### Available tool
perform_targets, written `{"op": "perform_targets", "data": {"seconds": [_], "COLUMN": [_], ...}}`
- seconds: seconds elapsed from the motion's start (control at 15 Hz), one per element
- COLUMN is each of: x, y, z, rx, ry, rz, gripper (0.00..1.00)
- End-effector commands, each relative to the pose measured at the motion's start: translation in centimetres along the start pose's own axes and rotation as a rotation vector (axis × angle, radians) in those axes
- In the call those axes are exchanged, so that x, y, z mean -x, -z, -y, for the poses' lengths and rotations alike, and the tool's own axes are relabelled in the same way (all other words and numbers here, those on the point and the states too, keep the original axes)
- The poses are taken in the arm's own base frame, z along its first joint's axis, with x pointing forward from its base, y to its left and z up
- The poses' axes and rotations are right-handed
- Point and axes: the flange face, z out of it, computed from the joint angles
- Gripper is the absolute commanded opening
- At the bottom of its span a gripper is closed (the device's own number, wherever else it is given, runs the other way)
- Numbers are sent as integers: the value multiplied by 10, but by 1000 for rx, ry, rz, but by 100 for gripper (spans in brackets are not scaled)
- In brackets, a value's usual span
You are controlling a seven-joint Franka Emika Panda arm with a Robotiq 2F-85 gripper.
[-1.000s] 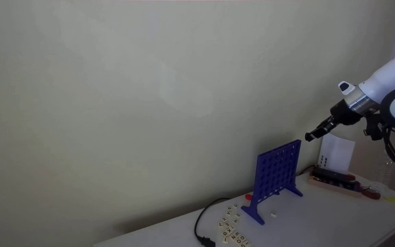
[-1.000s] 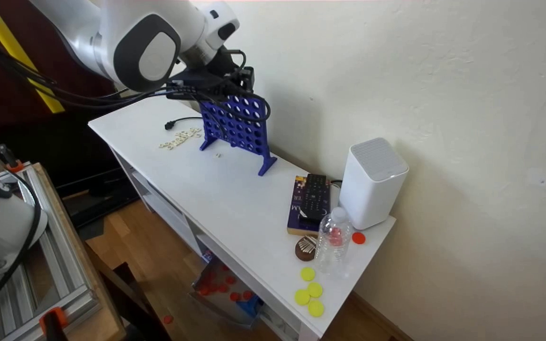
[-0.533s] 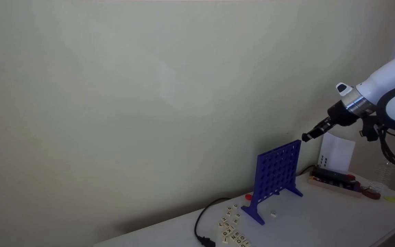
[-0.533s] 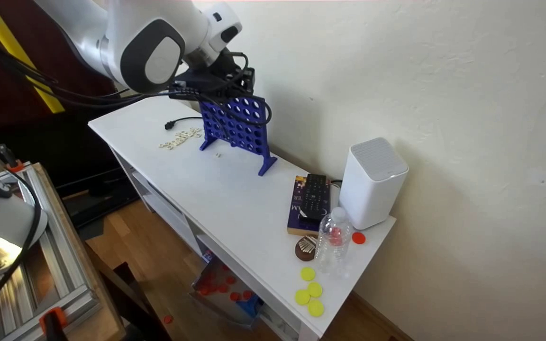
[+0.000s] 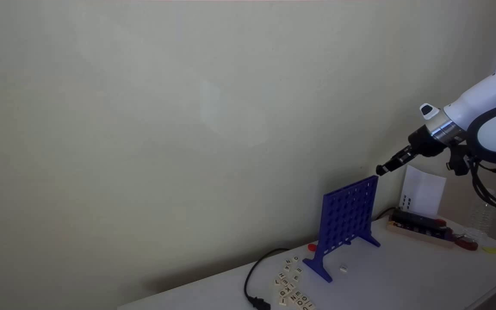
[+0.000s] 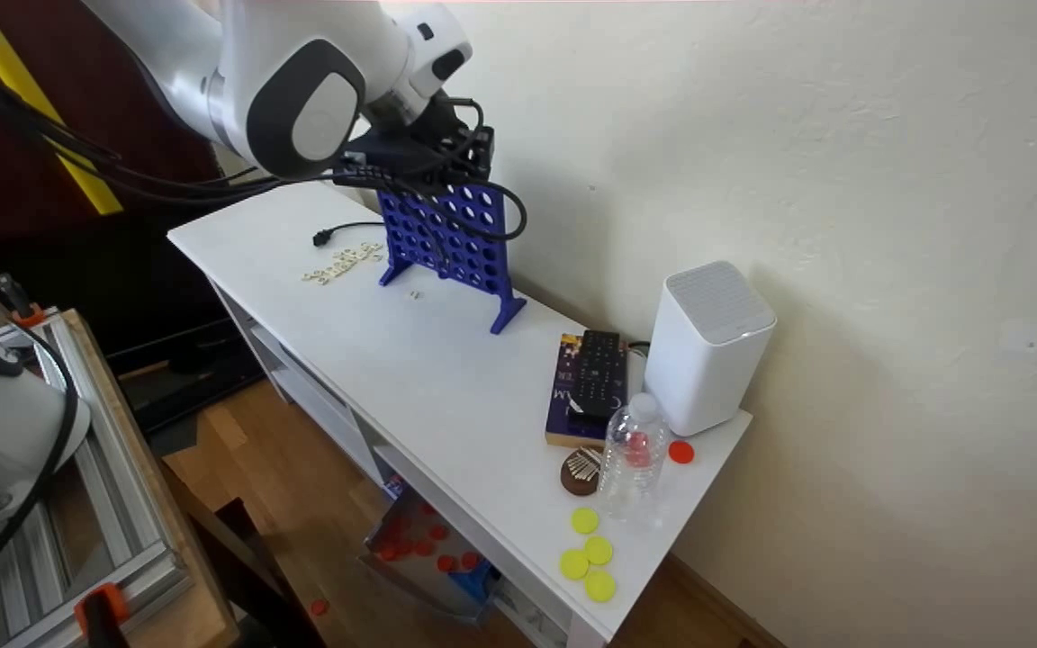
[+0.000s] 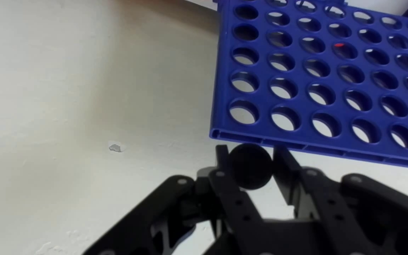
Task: Put the black chip in the blue gameboard.
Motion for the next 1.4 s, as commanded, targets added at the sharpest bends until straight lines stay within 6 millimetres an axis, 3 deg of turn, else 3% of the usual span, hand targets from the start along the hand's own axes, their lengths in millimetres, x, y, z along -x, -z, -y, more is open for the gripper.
{"op": "perform_targets", "data": {"seconds": [0.0, 0.4, 0.47, 1.33], "x": [-3, 0, 1, 2], "y": [-8, -13, -9, -11], "z": [-2, -6, -3, -4], "rx": [-6, -7, -8, -10], "ry": [-27, -44, -14, -19], "rz": [-18, -18, 0, -2], "gripper": [10, 10, 35, 35]}}
